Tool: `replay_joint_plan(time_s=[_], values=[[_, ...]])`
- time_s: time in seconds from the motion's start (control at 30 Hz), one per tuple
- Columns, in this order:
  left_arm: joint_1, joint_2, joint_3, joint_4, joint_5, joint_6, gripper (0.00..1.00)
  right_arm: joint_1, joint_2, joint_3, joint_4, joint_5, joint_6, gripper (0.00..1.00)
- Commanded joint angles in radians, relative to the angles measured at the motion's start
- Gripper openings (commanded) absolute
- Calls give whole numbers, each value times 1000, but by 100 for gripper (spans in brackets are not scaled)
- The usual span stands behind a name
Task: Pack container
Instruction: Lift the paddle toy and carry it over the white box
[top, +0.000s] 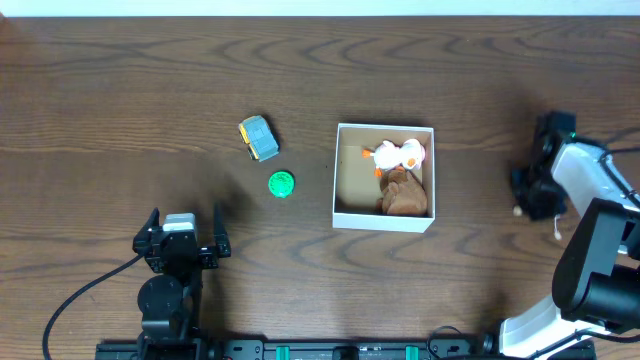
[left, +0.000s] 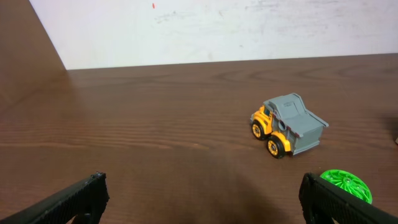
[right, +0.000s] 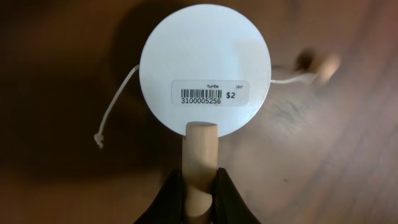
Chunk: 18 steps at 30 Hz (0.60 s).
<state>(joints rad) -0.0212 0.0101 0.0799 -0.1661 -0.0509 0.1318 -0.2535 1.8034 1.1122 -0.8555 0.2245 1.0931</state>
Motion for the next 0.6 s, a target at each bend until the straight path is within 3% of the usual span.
replay_joint_plan(time_s=[0.0,0.27,0.57], values=[[5,-6,-29,-8,16,10,98,25,3,127,-2,5,-244,1],[5,-6,-29,-8,16,10,98,174,3,435,-15,-167,-711,1],[5,-6,-29,-8,16,10,98,419,3,610,-76,-216,-909,2]])
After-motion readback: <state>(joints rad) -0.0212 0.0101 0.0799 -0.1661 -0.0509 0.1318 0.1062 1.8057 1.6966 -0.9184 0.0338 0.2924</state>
